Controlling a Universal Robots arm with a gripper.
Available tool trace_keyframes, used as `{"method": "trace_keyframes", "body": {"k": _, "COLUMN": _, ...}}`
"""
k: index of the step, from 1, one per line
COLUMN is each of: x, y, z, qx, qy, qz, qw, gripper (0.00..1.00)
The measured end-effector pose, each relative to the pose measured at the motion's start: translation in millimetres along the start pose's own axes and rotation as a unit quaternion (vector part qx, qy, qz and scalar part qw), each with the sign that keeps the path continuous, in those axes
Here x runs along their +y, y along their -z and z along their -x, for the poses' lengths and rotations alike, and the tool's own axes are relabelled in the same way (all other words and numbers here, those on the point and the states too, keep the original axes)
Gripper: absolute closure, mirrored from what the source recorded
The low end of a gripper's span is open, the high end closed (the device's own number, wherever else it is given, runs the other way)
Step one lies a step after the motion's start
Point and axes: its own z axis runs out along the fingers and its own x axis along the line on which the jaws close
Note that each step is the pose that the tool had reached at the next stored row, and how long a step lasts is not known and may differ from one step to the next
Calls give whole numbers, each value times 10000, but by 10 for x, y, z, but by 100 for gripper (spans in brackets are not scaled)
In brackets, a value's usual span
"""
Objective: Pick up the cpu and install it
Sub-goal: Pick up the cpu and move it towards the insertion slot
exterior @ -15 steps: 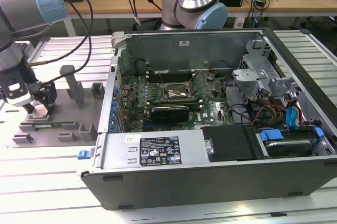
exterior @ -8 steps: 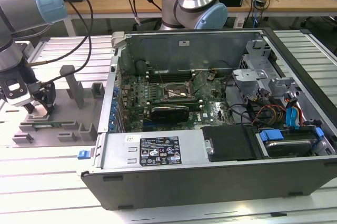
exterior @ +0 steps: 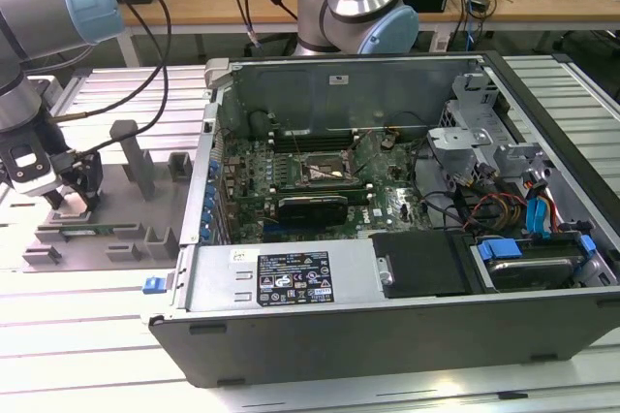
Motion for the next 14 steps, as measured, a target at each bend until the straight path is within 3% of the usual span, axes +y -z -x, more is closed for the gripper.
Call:
{"method": "trace_keyframes", "body": {"k": 9, "x": 8, "y": 137, "z": 1, "qx": 1, "qy": 1, "qz": 0, "qw": 10000, "gripper": 45}}
{"method": "trace_keyframes", "body": {"k": 14, "x": 14, "y": 248, "z": 0, "qx": 1, "qy": 0, "qz": 0, "qw": 10000, "gripper": 45}}
